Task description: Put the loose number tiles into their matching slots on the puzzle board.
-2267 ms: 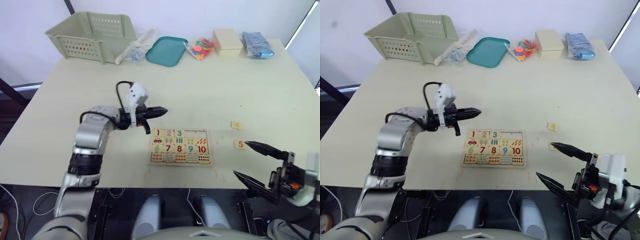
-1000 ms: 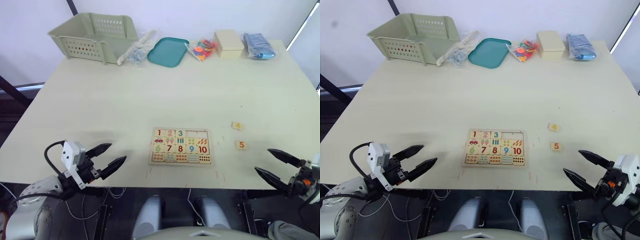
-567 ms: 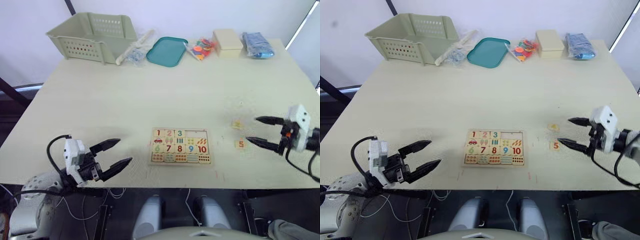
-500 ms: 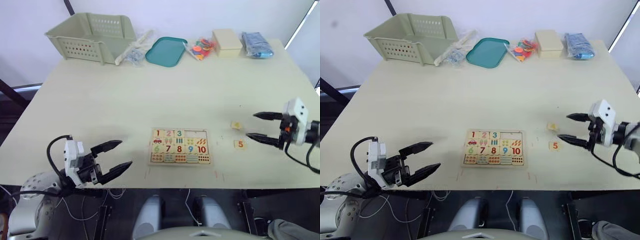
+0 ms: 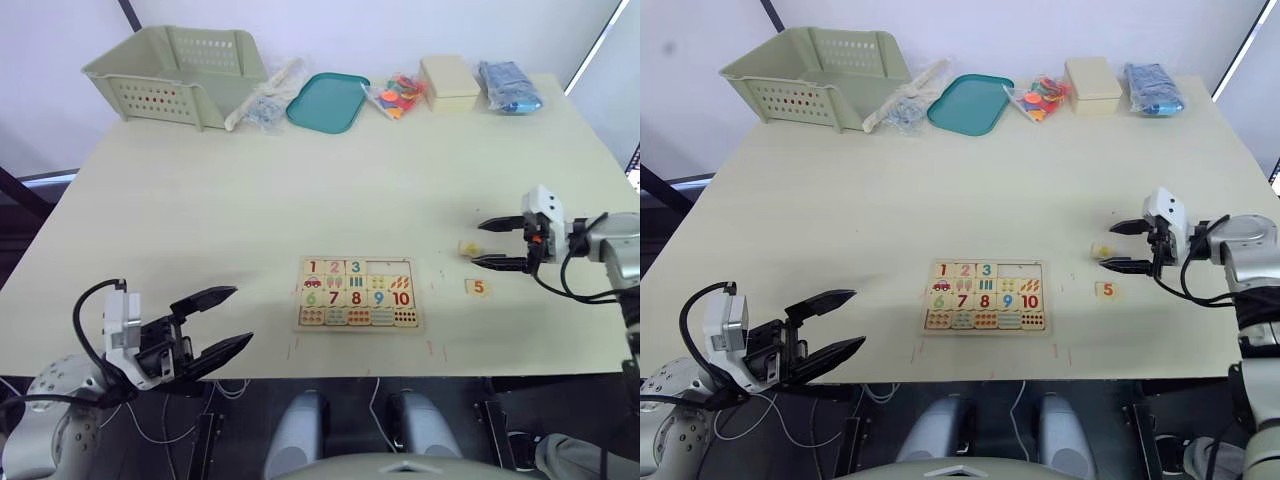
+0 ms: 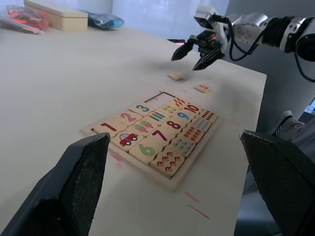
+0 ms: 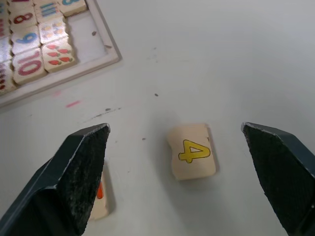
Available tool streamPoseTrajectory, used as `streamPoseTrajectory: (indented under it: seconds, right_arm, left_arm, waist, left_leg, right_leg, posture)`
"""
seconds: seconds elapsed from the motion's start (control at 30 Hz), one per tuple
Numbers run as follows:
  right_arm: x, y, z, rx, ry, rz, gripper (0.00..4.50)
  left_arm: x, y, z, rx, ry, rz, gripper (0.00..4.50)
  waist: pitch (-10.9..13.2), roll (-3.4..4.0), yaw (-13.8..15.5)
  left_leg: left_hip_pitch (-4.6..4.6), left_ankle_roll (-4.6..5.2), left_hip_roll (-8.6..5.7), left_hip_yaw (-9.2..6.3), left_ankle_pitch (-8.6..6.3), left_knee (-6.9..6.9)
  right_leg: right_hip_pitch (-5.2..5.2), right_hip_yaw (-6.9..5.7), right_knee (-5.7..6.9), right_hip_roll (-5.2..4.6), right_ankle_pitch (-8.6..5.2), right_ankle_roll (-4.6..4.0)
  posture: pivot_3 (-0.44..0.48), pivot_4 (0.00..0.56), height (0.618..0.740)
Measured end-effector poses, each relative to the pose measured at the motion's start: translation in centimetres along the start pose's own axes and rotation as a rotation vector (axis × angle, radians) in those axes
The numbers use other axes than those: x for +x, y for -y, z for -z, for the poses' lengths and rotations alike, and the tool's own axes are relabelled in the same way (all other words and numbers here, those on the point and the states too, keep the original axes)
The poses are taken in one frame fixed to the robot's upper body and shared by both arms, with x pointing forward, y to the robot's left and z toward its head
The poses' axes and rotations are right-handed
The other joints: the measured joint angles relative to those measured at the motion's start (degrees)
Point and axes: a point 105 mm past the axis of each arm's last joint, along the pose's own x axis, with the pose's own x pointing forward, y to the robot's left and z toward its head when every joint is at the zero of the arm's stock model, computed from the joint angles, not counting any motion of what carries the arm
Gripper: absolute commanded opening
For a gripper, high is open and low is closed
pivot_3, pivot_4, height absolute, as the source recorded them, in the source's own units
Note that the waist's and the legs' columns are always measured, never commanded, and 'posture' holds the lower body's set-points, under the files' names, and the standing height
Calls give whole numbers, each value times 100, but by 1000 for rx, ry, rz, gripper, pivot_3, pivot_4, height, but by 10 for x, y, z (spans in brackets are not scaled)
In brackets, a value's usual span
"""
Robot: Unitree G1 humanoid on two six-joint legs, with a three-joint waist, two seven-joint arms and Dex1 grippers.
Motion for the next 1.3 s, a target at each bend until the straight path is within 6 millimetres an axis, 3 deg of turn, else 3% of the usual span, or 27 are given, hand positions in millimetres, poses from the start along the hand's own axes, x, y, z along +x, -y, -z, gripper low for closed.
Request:
streamPoseTrajectory:
  seconds: [0.13, 0.27, 0.7, 0.73, 0.87, 0.97, 1.3]
  right_arm:
    - [4, 5, 6, 3, -26, 7, 4500]
    - [6, 5, 17, 19, -51, 6, 3465]
    - [11, 8, 20, 12, -51, 26, 3465]
    - [11, 8, 21, 14, -50, 27, 2928]
    - [11, 8, 21, 18, -45, 38, 2277]
    - [11, 9, 22, 20, -44, 43, 1045]
    - [11, 4, 23, -17, -28, 43, 906]
  left_arm:
    - [-1, -1, 1, -3, 1, -7, 4489]
    - [-2, 0, 2, -11, -3, -13, 4500]
    - [0, 0, 1, -18, 0, -24, 4500]
    - [0, -1, 1, -17, 0, -23, 4500]
    - [0, -1, 0, -16, -1, -22, 4500]
    - [0, -1, 0, -16, -1, -21, 4500]
    - [3, -2, -3, -2, 6, -21, 4500]
  waist:
    - [2, 3, 6]
    - [3, 5, -2]
    - [5, 8, -11]
    - [5, 8, -11]
    - [5, 8, -11]
    - [5, 8, -10]
    - [5, 9, -6]
  left_leg:
    - [-1, 0, -1, -1, 0, 0]
    - [0, 0, -1, -1, 0, -1]
    - [2, 0, 0, 0, 0, -1]
    - [2, 0, 0, 0, 0, -1]
    - [2, 0, 0, 1, 0, -2]
    - [2, 0, 0, 0, 0, -2]
    - [2, 0, 0, 0, 0, -2]
  right_leg:
    - [0, -1, -1, -2, 0, 0]
    - [0, 0, 0, -2, 0, -1]
    - [0, 2, 1, -2, 0, -1]
    - [0, 2, 1, -2, 0, -1]
    - [0, 2, 0, -2, 0, -1]
    - [0, 2, 0, -2, 0, -1]
    - [0, 2, 0, -3, 0, -1]
  posture:
    - [0, 150, 740]
    - [0, 150, 740]
    - [0, 150, 740]
    - [0, 150, 740]
    - [0, 150, 740]
    - [0, 150, 740]
    - [0, 150, 740]
